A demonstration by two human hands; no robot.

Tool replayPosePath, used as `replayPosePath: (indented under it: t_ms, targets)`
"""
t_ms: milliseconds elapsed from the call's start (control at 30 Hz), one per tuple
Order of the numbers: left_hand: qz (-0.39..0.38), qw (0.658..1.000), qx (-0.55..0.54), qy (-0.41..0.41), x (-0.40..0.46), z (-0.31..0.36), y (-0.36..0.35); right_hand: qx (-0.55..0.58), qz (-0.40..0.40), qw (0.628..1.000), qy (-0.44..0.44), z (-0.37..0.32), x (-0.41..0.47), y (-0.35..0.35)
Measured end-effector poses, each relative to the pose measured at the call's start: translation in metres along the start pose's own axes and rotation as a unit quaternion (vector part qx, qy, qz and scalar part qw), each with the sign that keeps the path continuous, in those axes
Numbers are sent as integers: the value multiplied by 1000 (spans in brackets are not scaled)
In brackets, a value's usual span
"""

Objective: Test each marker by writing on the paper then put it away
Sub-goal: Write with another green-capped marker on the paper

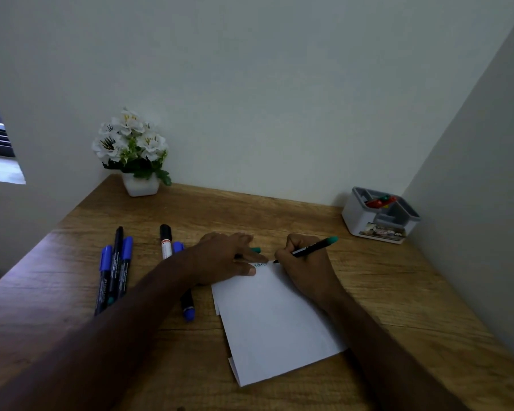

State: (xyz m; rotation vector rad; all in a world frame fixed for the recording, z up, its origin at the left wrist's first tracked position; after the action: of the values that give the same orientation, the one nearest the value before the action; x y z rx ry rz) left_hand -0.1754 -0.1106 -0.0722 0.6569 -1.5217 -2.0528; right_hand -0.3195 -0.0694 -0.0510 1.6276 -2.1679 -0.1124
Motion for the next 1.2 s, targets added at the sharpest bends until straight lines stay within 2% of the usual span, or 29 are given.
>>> replayPosePath:
  t_ms: [1200]
  targets:
    - [6,1000,3,11,-1,1,3,3,12,1000,17,0,3,3]
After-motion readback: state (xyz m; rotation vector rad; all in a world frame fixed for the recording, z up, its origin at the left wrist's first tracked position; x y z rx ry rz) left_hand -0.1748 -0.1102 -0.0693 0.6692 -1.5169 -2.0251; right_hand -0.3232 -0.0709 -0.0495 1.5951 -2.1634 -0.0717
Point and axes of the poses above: each hand's wrist, its own x-axis towards the middle knuckle, its own y-axis out of the back of the hand, z = x × y, the point moved 9 cm from there along x, towards the middle knuckle, and after that the axes turned 8 degrees about x, right-handed, at the moved point
